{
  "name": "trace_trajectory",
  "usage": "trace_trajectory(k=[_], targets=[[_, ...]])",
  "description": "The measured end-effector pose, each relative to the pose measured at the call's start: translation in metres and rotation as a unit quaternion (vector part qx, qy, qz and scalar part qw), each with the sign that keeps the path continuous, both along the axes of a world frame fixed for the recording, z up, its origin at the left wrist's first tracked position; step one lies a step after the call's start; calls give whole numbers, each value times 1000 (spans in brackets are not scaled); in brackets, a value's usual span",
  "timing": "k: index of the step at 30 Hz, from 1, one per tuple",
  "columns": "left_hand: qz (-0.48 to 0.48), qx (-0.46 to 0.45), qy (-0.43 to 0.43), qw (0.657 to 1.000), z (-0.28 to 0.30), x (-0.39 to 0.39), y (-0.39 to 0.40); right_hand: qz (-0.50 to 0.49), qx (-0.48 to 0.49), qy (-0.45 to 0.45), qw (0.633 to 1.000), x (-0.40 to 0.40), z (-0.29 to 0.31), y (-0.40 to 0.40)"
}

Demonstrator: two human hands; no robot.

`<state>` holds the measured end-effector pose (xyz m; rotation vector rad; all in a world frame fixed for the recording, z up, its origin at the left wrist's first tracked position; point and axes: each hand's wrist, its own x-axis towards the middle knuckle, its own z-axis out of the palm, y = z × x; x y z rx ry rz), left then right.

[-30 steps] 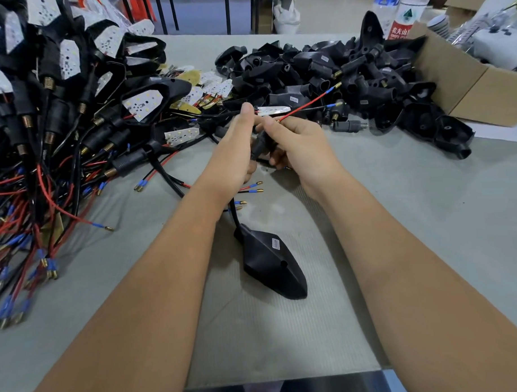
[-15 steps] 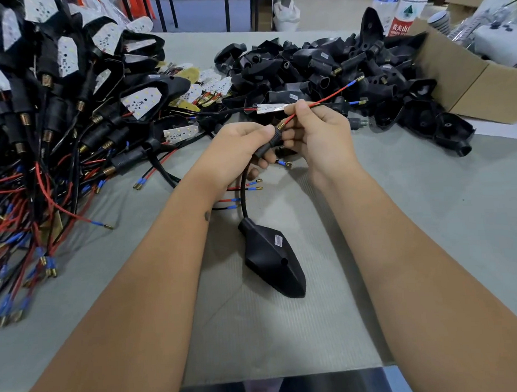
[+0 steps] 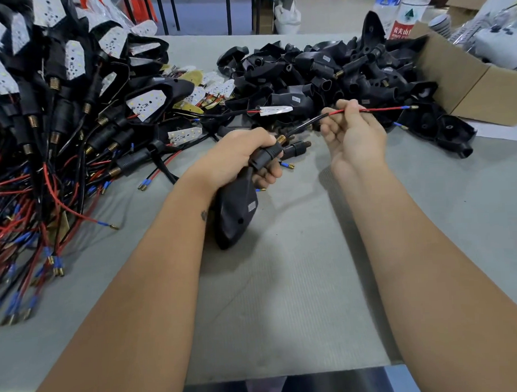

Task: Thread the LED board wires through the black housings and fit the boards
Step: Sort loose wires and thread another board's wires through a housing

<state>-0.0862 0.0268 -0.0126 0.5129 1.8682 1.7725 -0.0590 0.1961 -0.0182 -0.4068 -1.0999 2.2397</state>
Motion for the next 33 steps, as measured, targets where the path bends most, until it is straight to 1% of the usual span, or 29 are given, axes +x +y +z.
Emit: trace_trajectory(k=[2,4,6,8,9,11,14,16,18,21,23,27,31,33], targets=[[-11,22,-32,999,1,1,0,0,-36,9,999,1,0,4],[-15,26,-33,999,0,1,-3,17,-72,19,997,1,1,4],[-12,16,-14,1000,-2,-1,-5,61,-103,22,993,2,3,1],[-6,10,-7,1000,-3,-2,-5,119,-95,6,988,4,6,-3],[-4,9,-9,1000,-2,-2,-3,151,-65,-10,986,5,8,-7],[-2,11,-19,1000,-1,-2,0,212,34,-49,976,6,9,-17],[7,9,-42,999,-2,-3,-1,261,173,-83,946,9,9,-29],[23,10,-63,998,-2,-4,-1,272,227,-90,931,12,8,-32],[57,23,-77,995,-1,-4,2,266,246,-76,929,13,7,-31],[93,55,-76,991,1,-5,3,261,207,-39,942,14,9,-28],[90,72,-90,989,3,-4,1,261,177,-27,949,13,10,-26],[90,102,-112,984,7,-2,-1,222,132,-9,966,10,11,-25],[42,96,-110,988,10,0,-5,209,36,39,977,8,12,-18],[23,76,-108,991,11,2,-6,202,5,55,978,7,11,-15]])
